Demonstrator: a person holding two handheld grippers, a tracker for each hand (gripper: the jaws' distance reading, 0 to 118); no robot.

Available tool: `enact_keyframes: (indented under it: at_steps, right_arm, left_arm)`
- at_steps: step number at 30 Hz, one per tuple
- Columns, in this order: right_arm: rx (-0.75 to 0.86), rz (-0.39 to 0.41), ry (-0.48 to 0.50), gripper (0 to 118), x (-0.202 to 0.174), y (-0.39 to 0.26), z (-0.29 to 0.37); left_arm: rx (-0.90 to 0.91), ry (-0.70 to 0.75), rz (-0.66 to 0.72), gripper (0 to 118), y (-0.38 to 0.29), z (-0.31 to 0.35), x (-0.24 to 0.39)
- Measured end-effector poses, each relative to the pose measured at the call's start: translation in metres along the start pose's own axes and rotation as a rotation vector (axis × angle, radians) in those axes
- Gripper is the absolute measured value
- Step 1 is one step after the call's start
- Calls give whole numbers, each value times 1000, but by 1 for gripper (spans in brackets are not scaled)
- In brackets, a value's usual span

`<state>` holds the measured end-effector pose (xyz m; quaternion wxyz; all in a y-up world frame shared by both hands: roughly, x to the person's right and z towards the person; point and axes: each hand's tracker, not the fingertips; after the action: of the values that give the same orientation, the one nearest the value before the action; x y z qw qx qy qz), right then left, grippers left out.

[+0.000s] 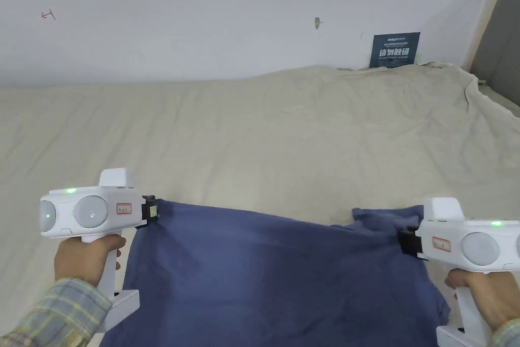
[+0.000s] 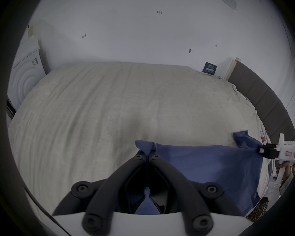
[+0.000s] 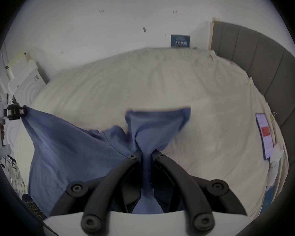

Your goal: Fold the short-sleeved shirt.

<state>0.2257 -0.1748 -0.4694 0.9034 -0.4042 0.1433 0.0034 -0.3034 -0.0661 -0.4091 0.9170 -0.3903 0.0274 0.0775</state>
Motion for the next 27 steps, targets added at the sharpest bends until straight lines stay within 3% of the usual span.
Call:
enact_keyframes:
  at_steps: [2, 3, 10, 20, 27]
  right_arm:
    - [46, 10, 33, 8, -4, 6, 24]
    - [71, 14, 44, 8, -42, 16, 62]
    - [237, 60, 87, 8, -94, 50, 156]
    - [454, 128, 110, 8, -112, 146, 231]
    - [594, 167, 99, 8, -119, 222, 263]
  left_arm:
    - [25, 8, 13, 0, 2, 15, -4]
    - [39, 9, 22, 0, 3, 23, -6]
    - [185, 17, 44, 0, 25, 99, -15]
    - [394, 73, 11, 0, 103, 201, -17]
    - [488, 106, -5, 0, 163, 235, -16]
